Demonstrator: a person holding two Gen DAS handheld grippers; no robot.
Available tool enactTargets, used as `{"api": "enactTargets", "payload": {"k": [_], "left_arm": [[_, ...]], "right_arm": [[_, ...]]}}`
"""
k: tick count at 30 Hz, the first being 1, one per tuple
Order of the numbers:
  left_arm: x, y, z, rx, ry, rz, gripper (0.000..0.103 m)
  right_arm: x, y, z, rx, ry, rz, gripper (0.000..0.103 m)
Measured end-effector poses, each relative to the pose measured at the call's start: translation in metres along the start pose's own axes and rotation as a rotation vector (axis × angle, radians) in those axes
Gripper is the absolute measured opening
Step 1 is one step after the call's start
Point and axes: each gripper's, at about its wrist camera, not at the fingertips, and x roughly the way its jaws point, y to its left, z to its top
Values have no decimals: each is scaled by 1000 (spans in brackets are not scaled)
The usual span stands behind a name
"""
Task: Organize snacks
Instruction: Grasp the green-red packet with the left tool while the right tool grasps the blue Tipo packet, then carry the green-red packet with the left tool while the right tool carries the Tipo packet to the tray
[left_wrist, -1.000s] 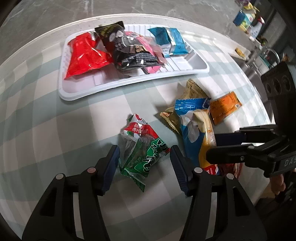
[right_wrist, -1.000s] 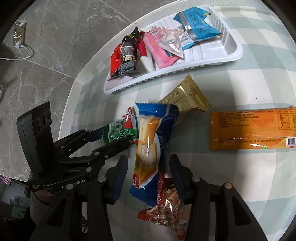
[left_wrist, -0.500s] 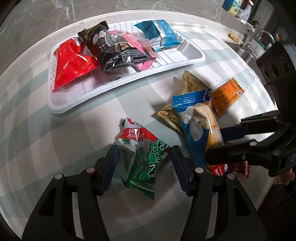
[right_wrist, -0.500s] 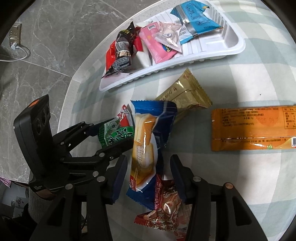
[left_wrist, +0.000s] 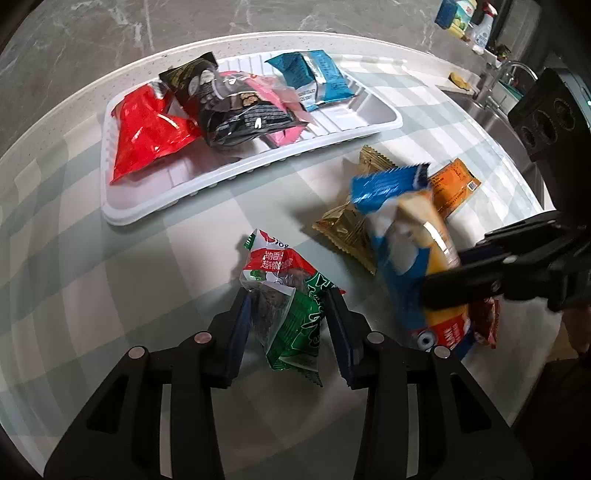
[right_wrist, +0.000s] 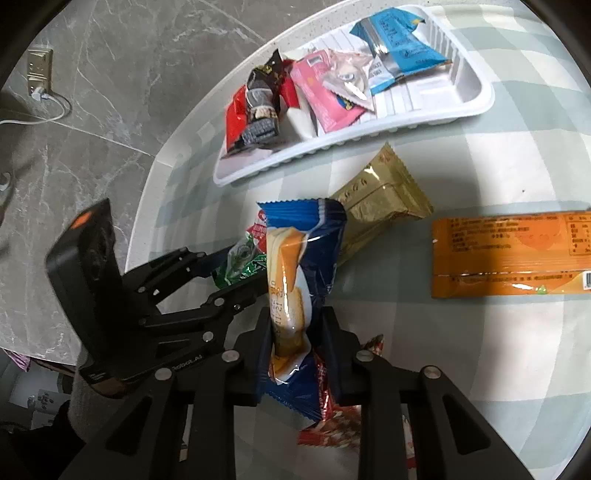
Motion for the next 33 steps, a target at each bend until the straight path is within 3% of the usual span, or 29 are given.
{"api": "enactTargets", "payload": {"k": [18,33], "left_arm": [[-47,23,-8,-123,-87,-65,38],[-77,55,22,-199,-161,-62,38]], "right_arm": [[-36,-6,6,80,-81,103,27],[-59,-23,40,100,-157,80,27]]}}
